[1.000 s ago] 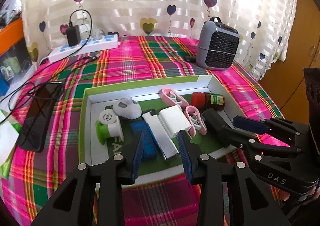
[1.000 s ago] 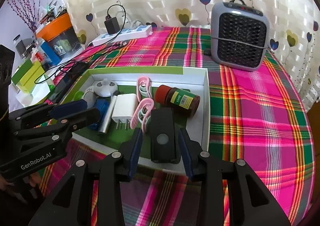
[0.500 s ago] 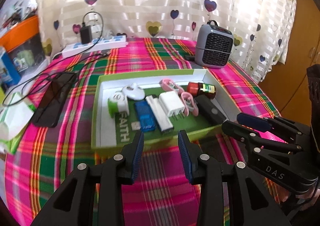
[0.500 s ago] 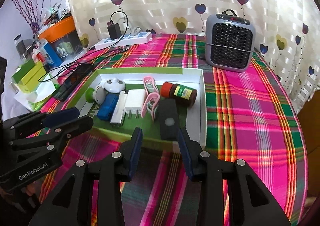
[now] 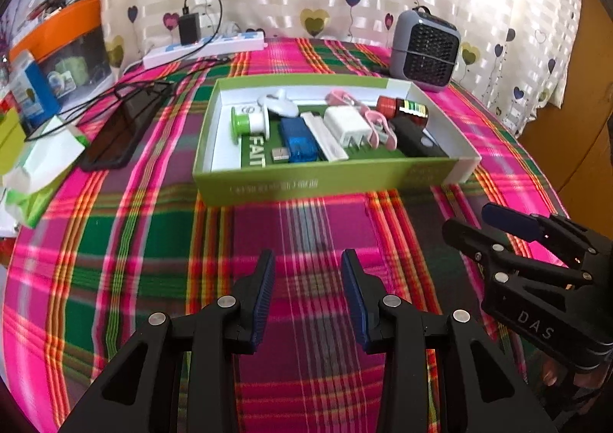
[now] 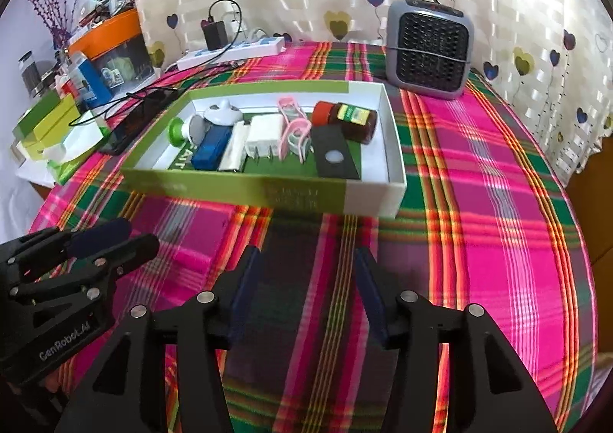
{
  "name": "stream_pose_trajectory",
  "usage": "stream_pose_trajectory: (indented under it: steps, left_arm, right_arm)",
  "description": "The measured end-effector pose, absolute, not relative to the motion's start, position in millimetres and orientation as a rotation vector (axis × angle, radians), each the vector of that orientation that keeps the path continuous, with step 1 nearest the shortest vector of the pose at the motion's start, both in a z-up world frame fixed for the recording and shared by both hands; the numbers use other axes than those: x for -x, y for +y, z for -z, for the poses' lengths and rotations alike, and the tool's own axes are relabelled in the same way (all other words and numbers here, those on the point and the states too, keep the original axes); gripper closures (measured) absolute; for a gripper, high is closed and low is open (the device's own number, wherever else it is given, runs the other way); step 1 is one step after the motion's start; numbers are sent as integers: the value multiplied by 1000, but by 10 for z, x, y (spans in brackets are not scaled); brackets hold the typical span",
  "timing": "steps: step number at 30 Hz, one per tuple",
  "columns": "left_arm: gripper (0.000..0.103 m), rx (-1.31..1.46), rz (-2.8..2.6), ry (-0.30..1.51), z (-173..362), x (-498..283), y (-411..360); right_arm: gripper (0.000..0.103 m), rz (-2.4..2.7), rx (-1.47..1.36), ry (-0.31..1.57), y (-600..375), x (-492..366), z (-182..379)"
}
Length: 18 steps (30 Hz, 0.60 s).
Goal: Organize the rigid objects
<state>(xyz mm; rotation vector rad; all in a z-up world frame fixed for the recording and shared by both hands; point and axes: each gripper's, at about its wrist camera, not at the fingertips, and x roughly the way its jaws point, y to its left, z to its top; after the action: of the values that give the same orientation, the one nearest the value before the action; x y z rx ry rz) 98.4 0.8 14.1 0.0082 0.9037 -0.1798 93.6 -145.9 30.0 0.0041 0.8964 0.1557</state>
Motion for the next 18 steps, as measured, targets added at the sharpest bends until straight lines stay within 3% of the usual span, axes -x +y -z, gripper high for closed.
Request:
stream_pose_trajectory:
  steps: [18]
  left_arm:
    - [69,-28,172,913,-53,-825,-113]
  right_arm:
    - [52,-67,18,929,-1480,-720,-159]
